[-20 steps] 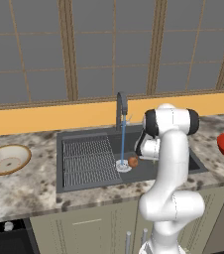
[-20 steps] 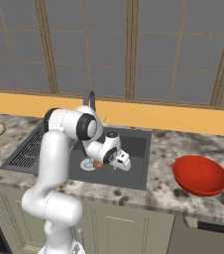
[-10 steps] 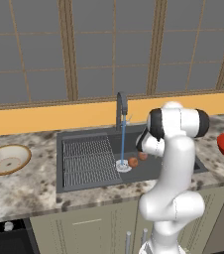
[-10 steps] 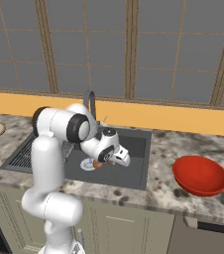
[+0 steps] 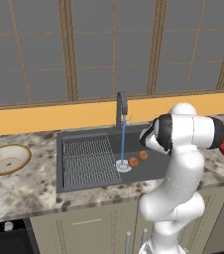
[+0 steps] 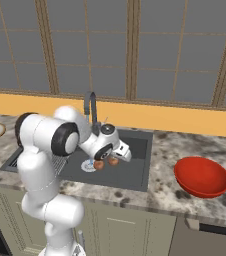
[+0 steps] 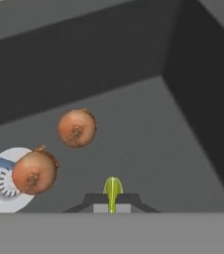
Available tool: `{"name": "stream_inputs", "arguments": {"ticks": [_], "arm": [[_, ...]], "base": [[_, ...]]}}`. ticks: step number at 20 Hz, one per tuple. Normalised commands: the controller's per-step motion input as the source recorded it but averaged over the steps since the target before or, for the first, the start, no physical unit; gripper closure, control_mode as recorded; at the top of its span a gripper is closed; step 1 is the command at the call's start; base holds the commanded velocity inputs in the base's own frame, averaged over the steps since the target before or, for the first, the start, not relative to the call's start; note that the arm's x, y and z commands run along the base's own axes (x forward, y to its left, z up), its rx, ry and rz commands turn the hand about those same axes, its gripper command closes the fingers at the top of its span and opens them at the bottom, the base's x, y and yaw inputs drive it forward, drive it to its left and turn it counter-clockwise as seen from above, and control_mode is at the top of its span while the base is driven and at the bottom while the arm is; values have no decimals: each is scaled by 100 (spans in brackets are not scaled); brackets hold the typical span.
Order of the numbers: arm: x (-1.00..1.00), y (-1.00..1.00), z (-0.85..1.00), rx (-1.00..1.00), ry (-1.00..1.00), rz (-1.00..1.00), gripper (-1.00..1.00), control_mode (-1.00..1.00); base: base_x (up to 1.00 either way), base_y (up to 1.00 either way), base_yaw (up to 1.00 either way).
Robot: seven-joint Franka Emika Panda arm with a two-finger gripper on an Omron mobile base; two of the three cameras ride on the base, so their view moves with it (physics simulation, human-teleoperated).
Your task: Pick the onions from the sink and place them in one bowl. Place the lemon wedge in the other bowl. Then turn off the sink faucet.
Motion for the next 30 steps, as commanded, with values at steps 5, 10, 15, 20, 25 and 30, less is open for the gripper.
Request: {"name": "stream_inputs", "arguments": {"ticks": [5,10,15,20,25,30], "arm": [[-8,0,87,0,-4,2,100,-100],[-4,0,92,0,0,0,100,-100],[-19,0,71,0,0,0,100,-100],[-35,-4,47,0,9,-6,100,-100],[-31,-24,34,0,22,-15,100,-100],[-27,-43,32,0,17,-18,100,-100]], "base": [[0,0,0],[0,0,0],[0,0,0],[0,0,0],[0,0,0],[0,0,0]]}}
